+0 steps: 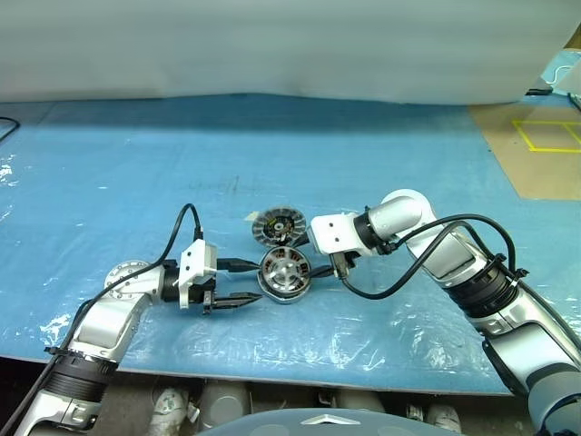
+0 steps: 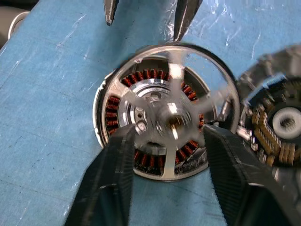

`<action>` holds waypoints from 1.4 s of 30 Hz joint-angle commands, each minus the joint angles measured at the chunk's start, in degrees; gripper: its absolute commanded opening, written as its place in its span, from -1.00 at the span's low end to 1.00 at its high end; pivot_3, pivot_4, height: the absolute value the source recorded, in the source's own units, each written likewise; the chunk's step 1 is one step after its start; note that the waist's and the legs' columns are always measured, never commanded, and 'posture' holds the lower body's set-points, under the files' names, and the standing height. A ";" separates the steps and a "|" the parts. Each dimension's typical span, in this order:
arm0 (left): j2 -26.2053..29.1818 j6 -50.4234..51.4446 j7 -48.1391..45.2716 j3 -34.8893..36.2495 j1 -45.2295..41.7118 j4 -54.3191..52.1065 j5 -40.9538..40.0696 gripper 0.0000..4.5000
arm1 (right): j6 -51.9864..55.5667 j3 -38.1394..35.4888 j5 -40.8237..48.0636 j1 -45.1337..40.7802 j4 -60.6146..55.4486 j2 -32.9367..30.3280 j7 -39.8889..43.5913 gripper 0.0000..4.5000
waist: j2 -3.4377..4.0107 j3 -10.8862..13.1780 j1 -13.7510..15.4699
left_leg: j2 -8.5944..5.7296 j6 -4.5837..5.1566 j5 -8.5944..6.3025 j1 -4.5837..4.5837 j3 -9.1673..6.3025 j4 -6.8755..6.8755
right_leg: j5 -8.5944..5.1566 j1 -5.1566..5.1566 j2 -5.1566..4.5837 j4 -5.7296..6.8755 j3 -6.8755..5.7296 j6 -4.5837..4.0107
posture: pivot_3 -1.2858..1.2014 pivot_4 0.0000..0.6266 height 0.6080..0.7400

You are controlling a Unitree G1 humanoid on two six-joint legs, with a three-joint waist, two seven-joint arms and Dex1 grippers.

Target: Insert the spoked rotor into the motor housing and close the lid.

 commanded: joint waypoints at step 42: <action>0.53 3.95 1.02 1.01 -0.83 -4.17 -3.03 0.22 | 16.64 1.13 9.37 7.81 6.74 8.11 -11.32 -0.99 | -0.01 -0.03 -0.05 | 0.00 -0.03 0.01 0.13 0.00 -0.02 | 0.00 0.08 0.00 0.00 0.01 0.00 | 0.03 -0.52 1.00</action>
